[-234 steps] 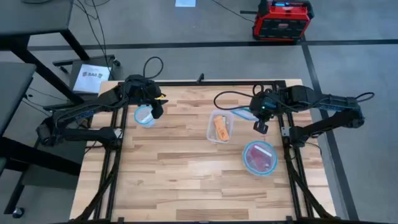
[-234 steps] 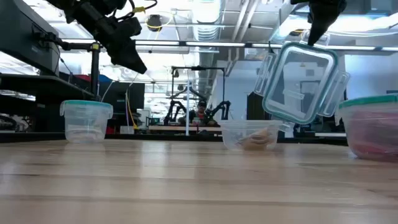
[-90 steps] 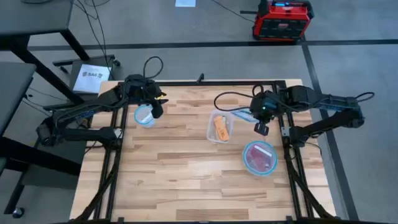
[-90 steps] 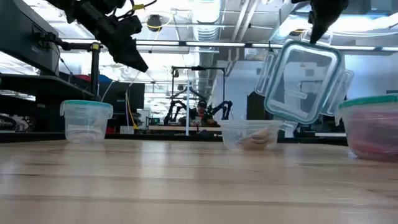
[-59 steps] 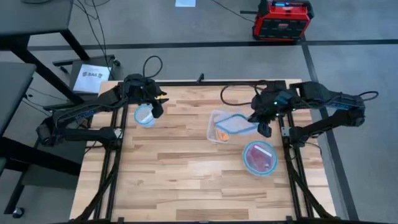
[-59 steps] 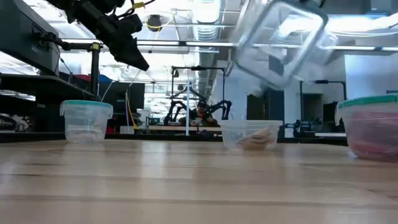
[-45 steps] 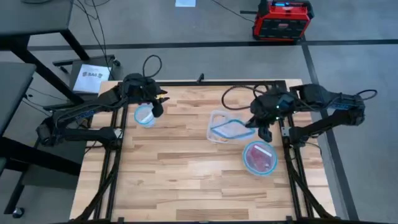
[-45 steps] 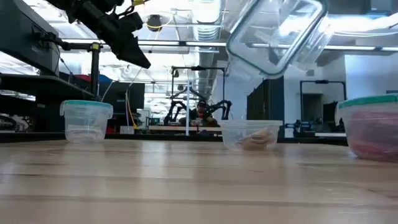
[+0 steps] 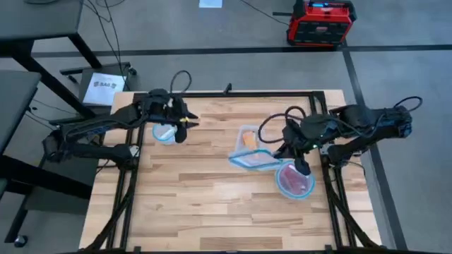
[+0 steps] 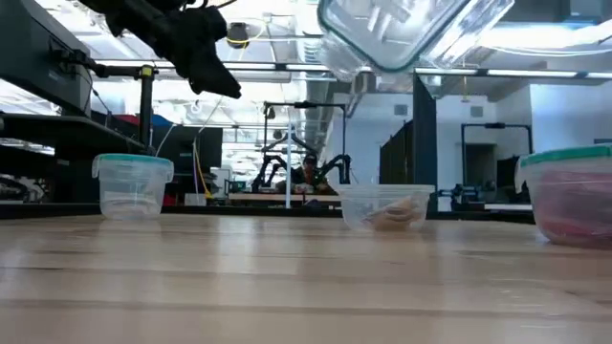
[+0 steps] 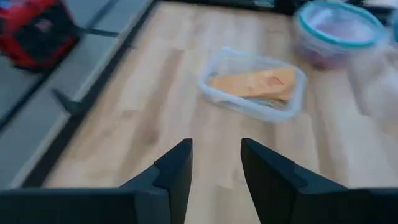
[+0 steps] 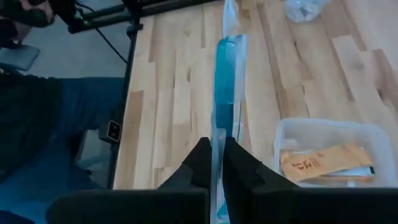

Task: Sort candy
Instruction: Close the rectangular transparent bin

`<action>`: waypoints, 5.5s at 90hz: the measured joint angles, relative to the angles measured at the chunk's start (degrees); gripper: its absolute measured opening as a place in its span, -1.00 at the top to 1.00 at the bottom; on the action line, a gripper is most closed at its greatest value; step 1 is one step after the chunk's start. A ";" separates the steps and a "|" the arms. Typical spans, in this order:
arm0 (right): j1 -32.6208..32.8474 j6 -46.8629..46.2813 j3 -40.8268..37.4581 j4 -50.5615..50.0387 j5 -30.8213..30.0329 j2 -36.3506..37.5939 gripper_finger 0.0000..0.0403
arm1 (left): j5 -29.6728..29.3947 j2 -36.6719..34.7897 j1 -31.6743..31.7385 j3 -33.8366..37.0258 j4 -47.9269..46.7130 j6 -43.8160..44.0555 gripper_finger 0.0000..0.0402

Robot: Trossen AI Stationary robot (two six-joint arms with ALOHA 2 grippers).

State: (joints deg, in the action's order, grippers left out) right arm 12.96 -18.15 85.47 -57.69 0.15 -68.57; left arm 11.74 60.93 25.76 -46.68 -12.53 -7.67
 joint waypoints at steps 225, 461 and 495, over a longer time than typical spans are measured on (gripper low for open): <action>-39.88 31.63 -0.04 -4.62 14.86 -26.73 1.00 | 5.80 32.12 -19.91 -3.21 37.08 5.19 0.39; -20.56 10.38 -19.37 8.86 -0.38 0.88 0.49 | -5.00 42.03 -25.47 -10.86 21.66 -5.06 0.39; -16.60 7.98 -19.50 9.47 -1.87 0.69 0.49 | -7.95 41.68 -23.59 -11.95 20.59 -4.08 0.39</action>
State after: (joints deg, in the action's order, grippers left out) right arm -3.65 -10.17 65.98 -48.22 -1.72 -67.88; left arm 3.79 102.61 2.17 -58.62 8.06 -11.74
